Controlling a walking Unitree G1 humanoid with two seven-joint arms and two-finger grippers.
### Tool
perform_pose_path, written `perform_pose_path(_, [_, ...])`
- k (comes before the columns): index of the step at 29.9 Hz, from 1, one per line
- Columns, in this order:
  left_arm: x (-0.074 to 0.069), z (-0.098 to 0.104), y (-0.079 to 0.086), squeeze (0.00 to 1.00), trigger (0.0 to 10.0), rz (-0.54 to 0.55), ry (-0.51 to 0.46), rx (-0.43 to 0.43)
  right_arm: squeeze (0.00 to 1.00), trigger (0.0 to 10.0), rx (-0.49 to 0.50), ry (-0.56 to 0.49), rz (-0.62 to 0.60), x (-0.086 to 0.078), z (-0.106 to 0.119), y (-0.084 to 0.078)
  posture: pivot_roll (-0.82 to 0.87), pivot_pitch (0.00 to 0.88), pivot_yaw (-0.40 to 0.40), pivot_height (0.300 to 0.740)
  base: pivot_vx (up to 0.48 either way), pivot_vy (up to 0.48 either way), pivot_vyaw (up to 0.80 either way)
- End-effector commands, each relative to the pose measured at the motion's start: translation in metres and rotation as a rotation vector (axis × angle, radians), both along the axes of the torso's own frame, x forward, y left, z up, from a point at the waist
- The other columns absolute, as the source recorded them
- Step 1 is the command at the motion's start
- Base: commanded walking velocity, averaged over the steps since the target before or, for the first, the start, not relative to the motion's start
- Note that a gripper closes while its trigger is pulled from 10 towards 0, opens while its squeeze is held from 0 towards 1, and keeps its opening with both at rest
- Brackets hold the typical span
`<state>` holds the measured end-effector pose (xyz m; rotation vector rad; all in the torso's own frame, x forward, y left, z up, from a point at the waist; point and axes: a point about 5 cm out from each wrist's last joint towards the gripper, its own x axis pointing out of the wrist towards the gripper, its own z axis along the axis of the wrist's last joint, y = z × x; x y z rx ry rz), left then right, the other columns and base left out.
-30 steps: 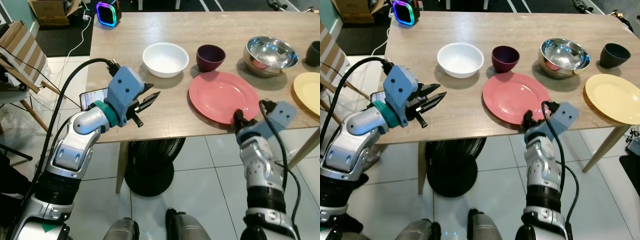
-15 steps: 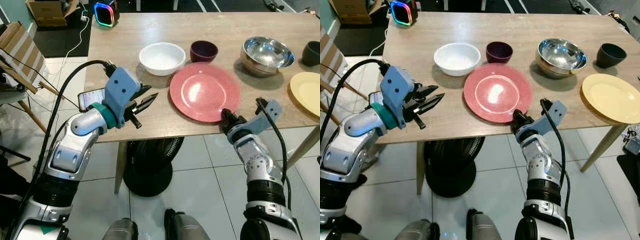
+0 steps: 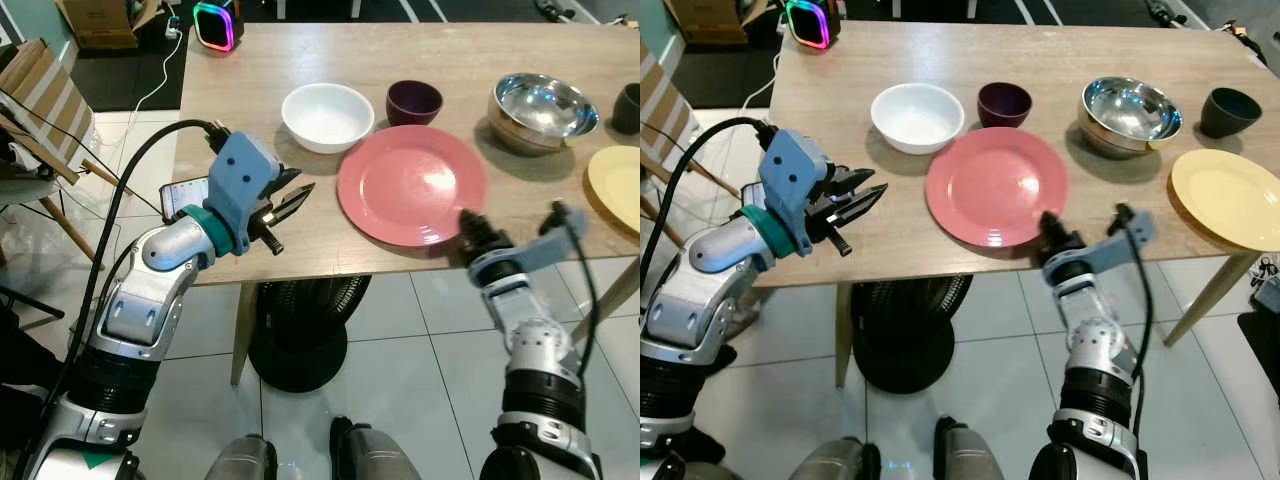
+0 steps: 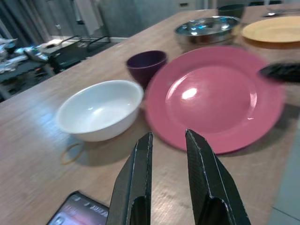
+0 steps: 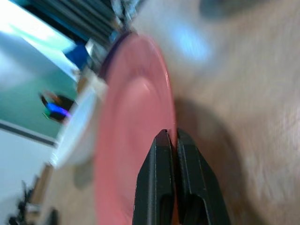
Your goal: Setting the table
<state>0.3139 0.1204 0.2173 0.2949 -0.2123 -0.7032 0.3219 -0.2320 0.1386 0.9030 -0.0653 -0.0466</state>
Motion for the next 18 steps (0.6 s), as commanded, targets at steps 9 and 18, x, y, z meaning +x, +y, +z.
perform_pose_path(9, [0.008,0.014,0.019,0.00,10.0,0.074,0.005,-0.123,0.00,0.0,0.011,-0.086,0.096,-0.016,0.011,-0.002,0.05,0.073,0.013,0.740,0.000,0.000,0.00])
perform_pose_path(18, [0.008,0.006,0.027,0.00,10.0,0.130,0.051,-0.168,0.00,0.0,0.148,-0.235,0.192,-0.024,0.028,0.009,0.05,0.076,0.013,0.740,0.000,0.000,0.00])
